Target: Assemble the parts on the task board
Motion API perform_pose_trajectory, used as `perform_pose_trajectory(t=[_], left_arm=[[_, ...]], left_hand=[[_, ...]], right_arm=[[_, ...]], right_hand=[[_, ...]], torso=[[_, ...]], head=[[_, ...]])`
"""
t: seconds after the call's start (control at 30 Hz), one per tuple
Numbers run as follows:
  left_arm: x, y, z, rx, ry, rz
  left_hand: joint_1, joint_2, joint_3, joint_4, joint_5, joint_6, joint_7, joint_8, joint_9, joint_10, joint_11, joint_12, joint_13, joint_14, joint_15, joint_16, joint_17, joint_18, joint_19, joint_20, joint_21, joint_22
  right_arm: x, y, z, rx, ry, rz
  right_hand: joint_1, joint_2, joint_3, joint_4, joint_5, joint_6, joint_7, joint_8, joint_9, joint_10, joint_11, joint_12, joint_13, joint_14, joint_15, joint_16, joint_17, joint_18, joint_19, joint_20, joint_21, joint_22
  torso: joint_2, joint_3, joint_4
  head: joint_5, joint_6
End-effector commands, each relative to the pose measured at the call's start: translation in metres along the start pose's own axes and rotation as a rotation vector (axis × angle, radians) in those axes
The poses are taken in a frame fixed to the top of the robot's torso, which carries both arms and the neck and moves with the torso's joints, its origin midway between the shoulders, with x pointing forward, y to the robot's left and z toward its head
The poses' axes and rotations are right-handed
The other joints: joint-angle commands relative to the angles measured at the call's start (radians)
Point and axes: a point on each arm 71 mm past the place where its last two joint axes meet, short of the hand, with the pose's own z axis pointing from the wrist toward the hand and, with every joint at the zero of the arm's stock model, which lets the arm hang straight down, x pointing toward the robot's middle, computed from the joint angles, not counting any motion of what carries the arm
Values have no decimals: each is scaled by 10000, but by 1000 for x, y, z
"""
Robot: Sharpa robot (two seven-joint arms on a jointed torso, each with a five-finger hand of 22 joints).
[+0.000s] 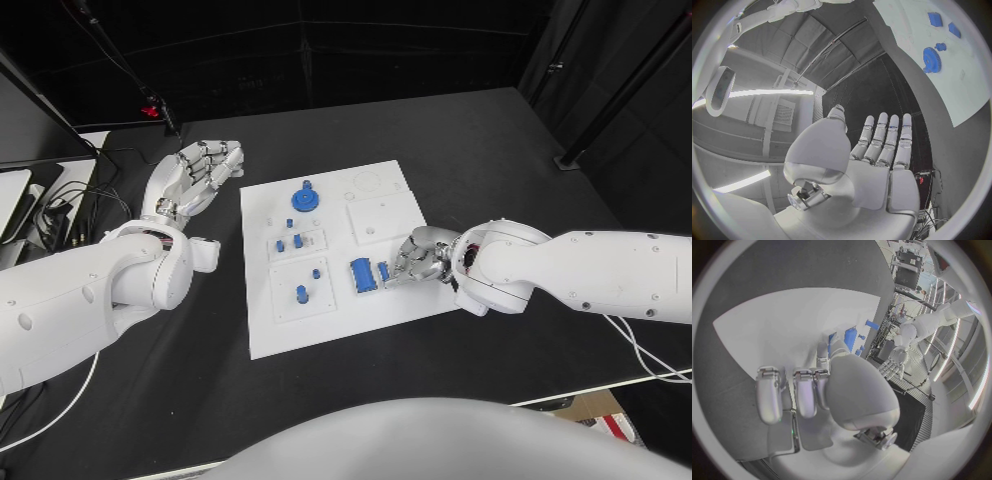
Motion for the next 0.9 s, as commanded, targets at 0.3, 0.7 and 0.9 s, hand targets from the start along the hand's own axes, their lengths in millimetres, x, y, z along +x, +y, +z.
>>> perform_pose_trajectory(t=[0.3,0.7,0.9], left_arm=[[0,-5,0,789,41,-64],[8,-4,-11,1396,-73,-124],[13,-5,-20,1881,-265,-141]], left_hand=[[-6,100,-106,1,41,-87,1261,81,-13,-104,-9,81,-17,-26,-13,50,-38,-137,-35,3,52,-18],[-262,77,-386,11,-123,33,1197,270,5,-274,-18,154,-23,-168,-3,99,-193,-134,-30,5,76,-68],[-416,-35,-622,9,-289,138,509,274,-34,-534,-14,260,-21,-537,51,202,-237,-162,-22,6,97,-136]], right_arm=[[-23,15,-9,-3361,-1859,2792],[-68,52,17,-7525,-3402,6160],[-67,70,32,-8397,-3428,7228]], right_hand=[[-199,-217,-273,244,687,-467,205,-453,-223,1059,110,-52,2593,1041,74,25,2635,-141,1021,-15,3,2623],[-1345,301,-1252,362,1547,-1758,607,-1530,-1461,-4202,480,-4843,-919,-3460,578,-4757,-1807,1640,-5439,537,-8817,-1148],[-2573,620,-2045,464,1575,-2726,969,-1723,-1883,-7982,1690,-9837,-5194,-7464,1841,-9304,-5607,1233,-7605,1326,-12077,-3406]], torso=[[-25,17,11],[-87,137,57],[-110,182,35]], head=[[140,0],[1066,0],[1495,175]])
